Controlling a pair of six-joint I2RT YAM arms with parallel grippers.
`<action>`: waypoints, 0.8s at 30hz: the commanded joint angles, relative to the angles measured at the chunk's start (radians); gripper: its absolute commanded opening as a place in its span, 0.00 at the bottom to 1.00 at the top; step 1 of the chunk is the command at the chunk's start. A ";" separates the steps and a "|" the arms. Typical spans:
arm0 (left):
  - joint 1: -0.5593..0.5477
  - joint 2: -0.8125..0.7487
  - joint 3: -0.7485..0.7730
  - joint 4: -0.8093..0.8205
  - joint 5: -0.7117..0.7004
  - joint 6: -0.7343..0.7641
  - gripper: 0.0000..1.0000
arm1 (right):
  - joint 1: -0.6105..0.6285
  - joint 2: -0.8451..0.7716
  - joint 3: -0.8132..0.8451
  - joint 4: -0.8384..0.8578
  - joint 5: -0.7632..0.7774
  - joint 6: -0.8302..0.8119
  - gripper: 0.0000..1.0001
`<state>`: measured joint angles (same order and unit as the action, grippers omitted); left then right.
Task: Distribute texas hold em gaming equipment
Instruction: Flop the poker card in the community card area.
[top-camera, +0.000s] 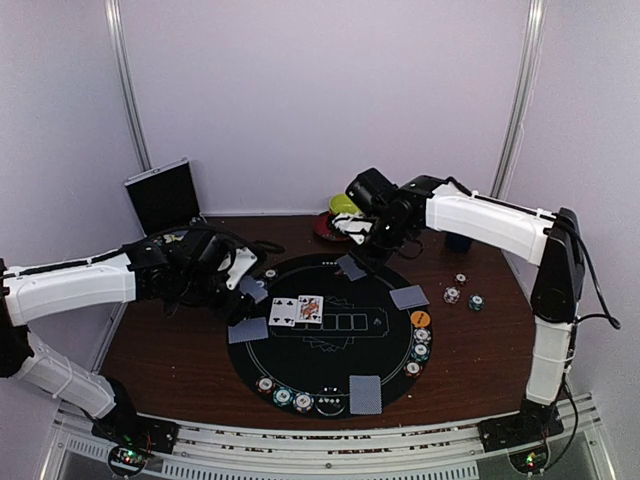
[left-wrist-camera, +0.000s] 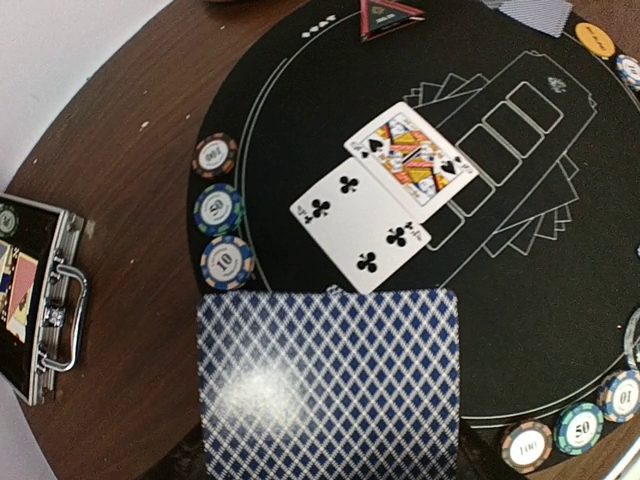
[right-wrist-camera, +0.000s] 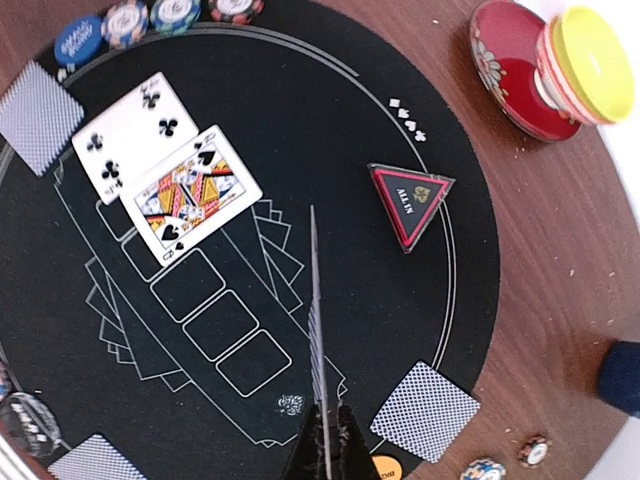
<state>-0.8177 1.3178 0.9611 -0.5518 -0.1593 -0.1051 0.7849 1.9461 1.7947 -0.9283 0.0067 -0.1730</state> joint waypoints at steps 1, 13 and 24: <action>0.039 -0.043 -0.037 0.039 0.011 -0.027 0.63 | 0.081 0.051 -0.015 -0.010 0.324 -0.052 0.00; 0.067 -0.094 -0.063 0.061 0.023 -0.039 0.63 | 0.209 0.244 0.046 -0.049 0.612 -0.100 0.01; 0.067 -0.115 -0.066 0.064 0.015 -0.047 0.63 | 0.267 0.336 0.058 0.007 0.665 -0.182 0.05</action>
<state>-0.7578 1.2282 0.9047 -0.5434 -0.1493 -0.1383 1.0252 2.2635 1.8462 -0.9504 0.6178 -0.3119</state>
